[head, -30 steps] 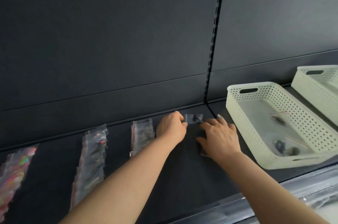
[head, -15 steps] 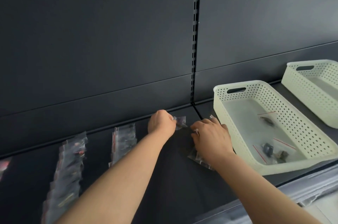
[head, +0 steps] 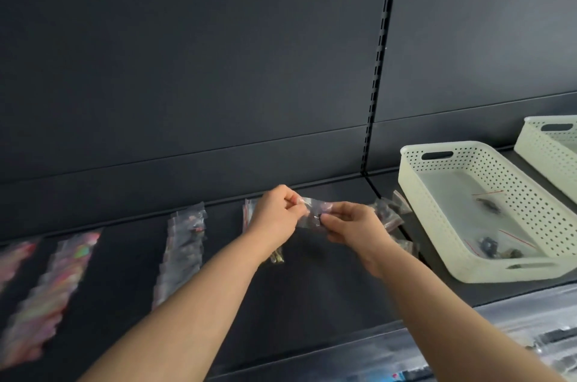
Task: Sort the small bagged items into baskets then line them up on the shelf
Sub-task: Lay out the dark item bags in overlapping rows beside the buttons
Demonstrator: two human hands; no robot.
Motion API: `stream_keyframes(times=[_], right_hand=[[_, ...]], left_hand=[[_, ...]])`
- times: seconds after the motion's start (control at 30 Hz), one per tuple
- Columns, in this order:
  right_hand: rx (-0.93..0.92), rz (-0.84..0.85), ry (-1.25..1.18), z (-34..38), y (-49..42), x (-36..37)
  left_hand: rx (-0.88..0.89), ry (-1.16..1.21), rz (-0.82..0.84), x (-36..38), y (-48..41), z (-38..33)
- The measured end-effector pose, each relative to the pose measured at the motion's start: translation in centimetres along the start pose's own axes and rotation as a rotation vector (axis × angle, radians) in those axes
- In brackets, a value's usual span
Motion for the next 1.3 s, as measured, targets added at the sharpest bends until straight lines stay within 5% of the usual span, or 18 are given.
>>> stream_keyframes(times=[0.27, 0.43, 0.8, 1.07, 1.3], right_hand=[[0.022, 0.088, 0.266, -1.9, 2.5, 3.9], [-0.090, 0.051, 0.696, -3.3, 3.9, 6.3], [-0.323, -0.112, 1.068, -3.4, 5.3, 8.3], [-0.437, -0.122, 1.226, -1.8, 5.7, 6.5], [-0.400, -0.214, 1.344, 0.3, 6.0, -0.7]], left_hand=[[-0.127, -0.048, 0.047, -3.0, 4.2, 6.0], [-0.146, -0.249, 0.032, -4.1, 5.9, 8.8], [-0.083, -0.578, -0.015, -3.7, 6.1, 8.8], [-0.003, -0.514, -0.076, -4.2, 5.7, 7.4], [0.026, -0.448, 0.071, 0.9, 4.9, 2.0]])
Point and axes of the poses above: each hand's wrist, its own y-axis away from the middle knuckle, its own x-axis out of the palm, z = x × y, the point moved 6 cm from there along -y, towards the middle knuckle, and after that the axes turned 11 degrees about -y, right-handed, at the moved point
